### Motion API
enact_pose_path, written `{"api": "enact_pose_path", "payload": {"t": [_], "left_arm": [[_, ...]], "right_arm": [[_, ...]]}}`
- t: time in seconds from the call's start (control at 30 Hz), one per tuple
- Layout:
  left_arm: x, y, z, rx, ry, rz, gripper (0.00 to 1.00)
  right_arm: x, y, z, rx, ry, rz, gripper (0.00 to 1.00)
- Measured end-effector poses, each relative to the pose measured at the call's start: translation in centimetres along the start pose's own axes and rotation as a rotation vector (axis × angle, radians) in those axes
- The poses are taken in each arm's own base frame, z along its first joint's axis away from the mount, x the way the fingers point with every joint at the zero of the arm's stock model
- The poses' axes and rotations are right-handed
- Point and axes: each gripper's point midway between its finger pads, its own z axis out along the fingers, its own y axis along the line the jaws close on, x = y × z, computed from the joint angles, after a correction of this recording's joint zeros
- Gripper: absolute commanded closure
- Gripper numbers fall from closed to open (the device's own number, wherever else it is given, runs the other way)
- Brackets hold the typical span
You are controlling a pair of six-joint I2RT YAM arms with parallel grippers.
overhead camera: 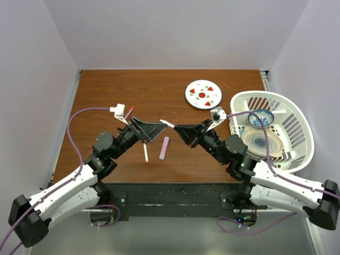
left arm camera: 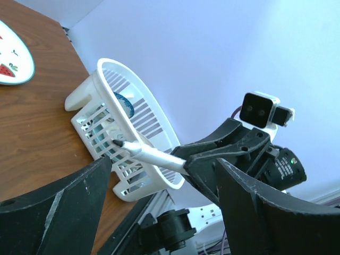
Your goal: Insert the pens into the pen caps
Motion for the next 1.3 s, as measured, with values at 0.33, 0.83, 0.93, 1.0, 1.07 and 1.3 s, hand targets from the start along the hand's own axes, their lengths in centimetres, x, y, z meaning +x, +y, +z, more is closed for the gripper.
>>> {"api": "enact_pose_path", "payload": {"t": [0.33, 0.83, 0.93, 1.0, 1.07, 1.3], "left_arm": [[-1.5, -0.4, 0.5, 0.013, -0.085, -0.125, 0.38], [-2.6, -0.6, 1.0, 0.035, -0.147, -0.192, 1.0], [-2.5, -1.1, 0.4, 0.051, -0.135, -0.131, 1.0], [-2.2, -1.3, 0.0, 0.052, -0.115, -0.062, 1.0], [-1.9, -1.8, -0.4, 0.058, -0.08, 0.014, 1.0], [0.2, -3.9, -1.3, 0.128, 0.1, 0.209, 1.0]], "right_arm": [[-0.9, 0.8, 0.9, -0.043, -0.071, 0.019, 1.0], [0.2, 1.7, 1.7, -0.092, -0.058, 0.078, 0.67], [0.9, 2.1, 1.4, -0.105, 0.012, 0.05, 0.45], [1.9, 2.2, 0.9, -0.108, 0.089, 0.019, 0.42], [2.9, 2.2, 0.1, -0.105, 0.179, -0.021, 0.42], [3.4, 3.6, -2.5, -0.168, 0.361, -0.114, 0.51]]}}
